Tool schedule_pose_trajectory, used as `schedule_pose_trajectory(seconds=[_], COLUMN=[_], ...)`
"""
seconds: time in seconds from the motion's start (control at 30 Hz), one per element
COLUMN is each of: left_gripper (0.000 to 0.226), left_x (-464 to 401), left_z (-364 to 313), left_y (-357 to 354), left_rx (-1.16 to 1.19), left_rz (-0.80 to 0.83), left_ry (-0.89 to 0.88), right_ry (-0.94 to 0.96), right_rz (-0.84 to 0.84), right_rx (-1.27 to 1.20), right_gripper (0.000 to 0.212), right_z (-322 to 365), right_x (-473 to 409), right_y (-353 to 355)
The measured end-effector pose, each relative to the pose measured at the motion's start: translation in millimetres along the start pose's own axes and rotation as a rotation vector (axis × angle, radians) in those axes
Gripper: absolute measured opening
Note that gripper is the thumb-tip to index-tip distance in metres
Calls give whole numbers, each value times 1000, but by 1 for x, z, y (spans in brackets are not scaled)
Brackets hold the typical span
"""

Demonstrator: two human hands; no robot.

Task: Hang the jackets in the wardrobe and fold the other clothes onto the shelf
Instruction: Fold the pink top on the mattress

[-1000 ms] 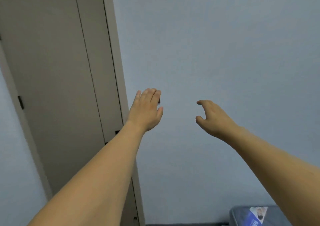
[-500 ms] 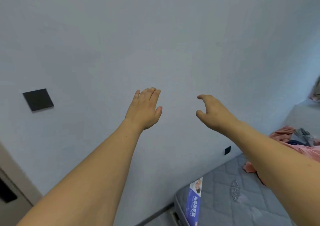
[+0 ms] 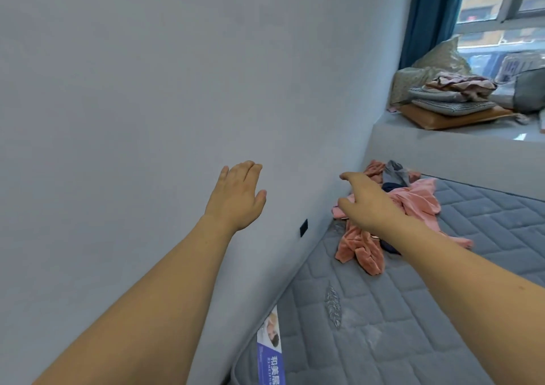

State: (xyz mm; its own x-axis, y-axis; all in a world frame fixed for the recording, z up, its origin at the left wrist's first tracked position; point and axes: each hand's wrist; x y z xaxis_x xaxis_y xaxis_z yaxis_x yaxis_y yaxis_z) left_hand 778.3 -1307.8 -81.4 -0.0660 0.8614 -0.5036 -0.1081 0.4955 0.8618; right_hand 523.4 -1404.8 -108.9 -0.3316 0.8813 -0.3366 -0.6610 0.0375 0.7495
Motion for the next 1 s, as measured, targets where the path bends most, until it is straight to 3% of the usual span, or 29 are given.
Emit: schedule_pose_trajectory(seconds=[0.2,0.5,0.73,0.83,1.0], left_gripper=[56,54,47,47,67], left_x=[-79,-110,-152,-192,-254], left_z=[-21,-132,-229,-278,-337], left_y=[-161,-424,-603,-665,-783], left_rx=[202,329,604,680,775], left_rz=[112,302,353,366,384], left_ry=[-37,-172,42,27,139], right_ry=[-196,-400,-487,-591,-786], right_rz=[-16,-73,-194,-238,-97], right_rx=[46,189,320,317,439], right_gripper=[52,48,55,60,76], right_z=[-104,-326,-503,-572,-696], right_x=[-61,-99,-121,-132,-131], right_y=[-58,-177,-269,-297,-347])
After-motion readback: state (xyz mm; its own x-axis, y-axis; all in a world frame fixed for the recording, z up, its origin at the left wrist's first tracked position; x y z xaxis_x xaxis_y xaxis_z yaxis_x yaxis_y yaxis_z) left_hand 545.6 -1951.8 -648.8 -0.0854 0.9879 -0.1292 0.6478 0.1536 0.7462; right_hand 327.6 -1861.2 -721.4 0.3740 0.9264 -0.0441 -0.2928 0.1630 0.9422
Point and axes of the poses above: each hand's wrist, its own x-axis away from the middle knuckle, its own y-axis out of the back of the hand, z = x × y, and after that the axes turned 13 degrees about -z, right-handed
